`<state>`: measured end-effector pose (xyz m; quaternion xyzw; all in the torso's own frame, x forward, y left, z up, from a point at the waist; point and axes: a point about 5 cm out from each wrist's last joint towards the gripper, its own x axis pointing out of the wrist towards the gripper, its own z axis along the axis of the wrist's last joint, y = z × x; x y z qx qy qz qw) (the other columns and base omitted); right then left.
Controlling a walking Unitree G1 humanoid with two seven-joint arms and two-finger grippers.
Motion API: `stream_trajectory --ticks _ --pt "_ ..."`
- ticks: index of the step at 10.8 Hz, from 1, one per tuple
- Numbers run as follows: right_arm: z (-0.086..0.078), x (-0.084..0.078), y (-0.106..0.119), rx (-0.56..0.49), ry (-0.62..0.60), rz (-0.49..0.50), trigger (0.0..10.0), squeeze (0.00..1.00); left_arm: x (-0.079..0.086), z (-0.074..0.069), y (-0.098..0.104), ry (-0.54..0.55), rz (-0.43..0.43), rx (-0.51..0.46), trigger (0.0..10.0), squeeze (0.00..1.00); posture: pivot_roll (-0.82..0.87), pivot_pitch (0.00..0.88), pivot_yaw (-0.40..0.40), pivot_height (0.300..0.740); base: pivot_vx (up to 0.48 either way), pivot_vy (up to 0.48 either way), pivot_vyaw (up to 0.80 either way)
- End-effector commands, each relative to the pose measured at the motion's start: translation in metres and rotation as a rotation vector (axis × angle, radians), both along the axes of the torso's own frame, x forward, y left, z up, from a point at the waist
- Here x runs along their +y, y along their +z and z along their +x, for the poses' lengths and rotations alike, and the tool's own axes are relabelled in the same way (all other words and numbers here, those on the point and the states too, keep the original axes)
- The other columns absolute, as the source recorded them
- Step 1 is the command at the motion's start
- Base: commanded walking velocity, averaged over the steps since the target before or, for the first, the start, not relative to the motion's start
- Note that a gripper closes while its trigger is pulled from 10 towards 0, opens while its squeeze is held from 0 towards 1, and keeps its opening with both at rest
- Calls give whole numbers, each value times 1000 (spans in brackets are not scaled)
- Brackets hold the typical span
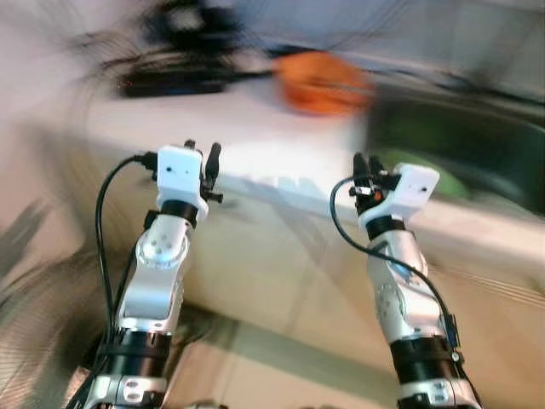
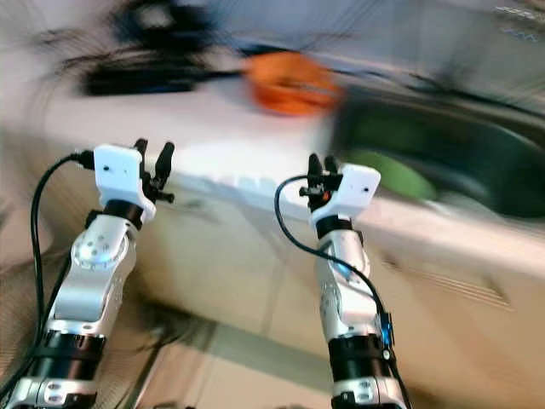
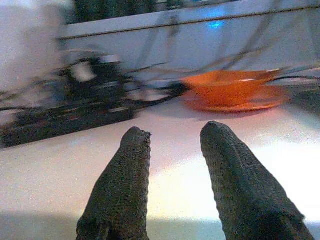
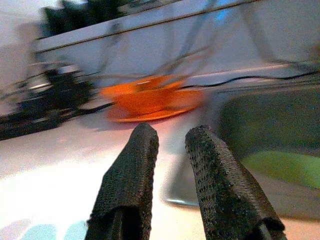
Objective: Kitchen organization
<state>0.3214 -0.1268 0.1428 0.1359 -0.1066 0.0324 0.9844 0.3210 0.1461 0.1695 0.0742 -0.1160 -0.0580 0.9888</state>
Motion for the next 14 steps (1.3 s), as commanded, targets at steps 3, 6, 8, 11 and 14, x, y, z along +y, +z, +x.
stream_trajectory --ticks 3,6,8,11,14 --pt "2 -6 0 5 -21 -7 10000 0 -9 2 2 -33 3 2 10000 0 78 29 -54 740 0 0 -800" --pt "2 -6 1 -11 -30 -10 10000 0 -8 4 3 -38 14 0 10000 0 80 23 -47 740 0 0 -533" --pt "2 -3 2 -10 -21 -18 10000 0 -6 4 4 -17 11 -2 10000 0 79 17 -51 740 0 0 0" --pt "1 3 2 -20 6 -63 10000 0 -4 3 4 2 4 -8 10000 0 88 6 -67 740 0 0 250" --pt "2 2 1 -14 6 -39 10000 0 -1 2 4 19 4 -7 10000 0 91 15 -70 740 0 0 231"
